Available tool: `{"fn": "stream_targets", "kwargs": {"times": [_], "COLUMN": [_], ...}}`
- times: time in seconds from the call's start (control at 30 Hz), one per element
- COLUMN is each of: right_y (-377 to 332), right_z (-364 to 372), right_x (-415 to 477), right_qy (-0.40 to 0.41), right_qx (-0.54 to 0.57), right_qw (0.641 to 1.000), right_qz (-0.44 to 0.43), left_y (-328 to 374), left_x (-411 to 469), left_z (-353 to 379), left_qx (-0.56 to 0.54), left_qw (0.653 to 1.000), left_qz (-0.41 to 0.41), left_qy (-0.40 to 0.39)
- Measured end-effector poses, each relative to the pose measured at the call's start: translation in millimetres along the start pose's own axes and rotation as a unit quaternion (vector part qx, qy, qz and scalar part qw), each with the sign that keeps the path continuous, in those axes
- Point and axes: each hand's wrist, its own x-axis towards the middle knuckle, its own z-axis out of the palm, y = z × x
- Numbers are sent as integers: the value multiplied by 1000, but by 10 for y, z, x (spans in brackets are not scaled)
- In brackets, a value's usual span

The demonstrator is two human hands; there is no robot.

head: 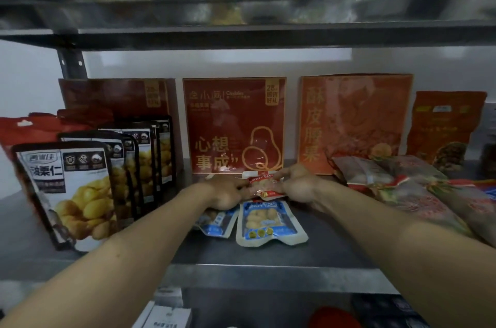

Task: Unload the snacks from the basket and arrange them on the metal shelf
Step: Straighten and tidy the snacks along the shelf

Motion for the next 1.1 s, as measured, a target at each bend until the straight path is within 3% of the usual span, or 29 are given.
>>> {"fn": "stream_targets", "kwargs": {"times": [0.27, 0.47, 0.53, 0.7, 1.1], "right_y": [-24, -89, -76, -39, 590], "right_z": [44, -40, -114, -434, -1500], "right_x": [-68, -128, -176, -453, -1003], "right_qy": [-8, 5, 39, 84, 112], "right_qx": [-82, -144, -214, -420, -480], "right_qw": [996, 987, 971, 894, 864], "right_qz": [-20, -73, -101, -128, -106], "left_y": [-20, 60, 119, 499, 1707], "left_x": [21, -55, -63, -184, -338], "left_z": [10, -95, -126, -113, 247], "left_qx": [23, 9, 1, 119, 134], "left_qw": [1000, 997, 990, 965, 946], "left_qz": [-11, 20, 44, 83, 92], "left_qy": [4, 80, 135, 219, 279]}}
